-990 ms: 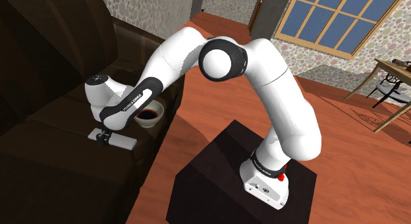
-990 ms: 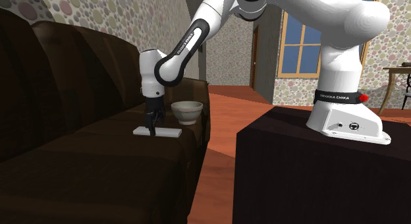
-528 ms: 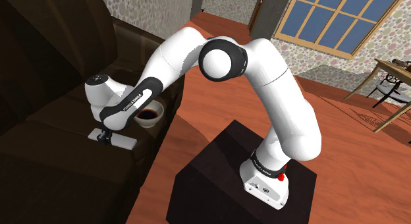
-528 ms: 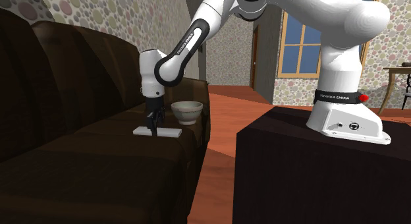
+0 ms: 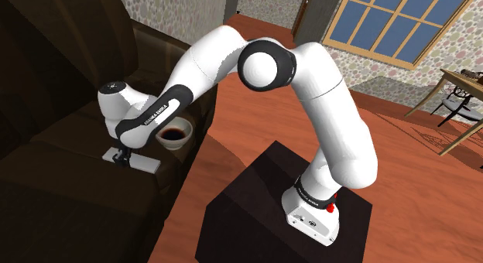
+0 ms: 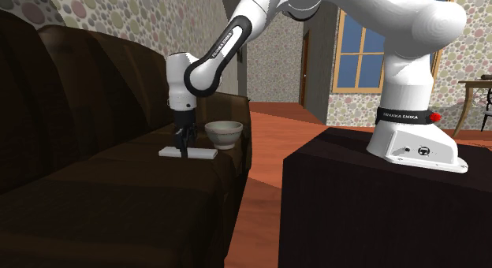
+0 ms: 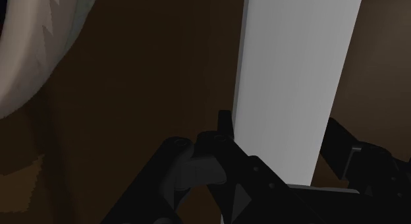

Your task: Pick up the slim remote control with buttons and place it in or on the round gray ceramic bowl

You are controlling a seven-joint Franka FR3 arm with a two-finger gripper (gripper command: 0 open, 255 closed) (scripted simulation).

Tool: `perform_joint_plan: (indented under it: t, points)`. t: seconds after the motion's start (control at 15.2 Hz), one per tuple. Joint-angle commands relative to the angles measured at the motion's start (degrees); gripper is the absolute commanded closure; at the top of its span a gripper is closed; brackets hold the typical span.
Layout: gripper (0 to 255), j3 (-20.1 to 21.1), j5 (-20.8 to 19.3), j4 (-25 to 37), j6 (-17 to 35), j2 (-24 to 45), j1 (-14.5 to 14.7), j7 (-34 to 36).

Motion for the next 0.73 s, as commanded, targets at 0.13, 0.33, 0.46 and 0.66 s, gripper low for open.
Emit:
perform_joint_plan:
  t: [0.13,0.33,0.46,0.66]
  points:
    - [255,0.58,0.50,-1.08,-1.54,-2.62,-0.46,-0.35]
    - [255,1.01,0.90,-1.70,-2.75,-4.43,-0.77,-0.62]
    - [255,1.29,1.18,-2.05,-3.58,-5.61,-0.97,-0.81]
    - [255,1.71,1.61,-2.46,-4.88,-7.33,-1.27,-1.11]
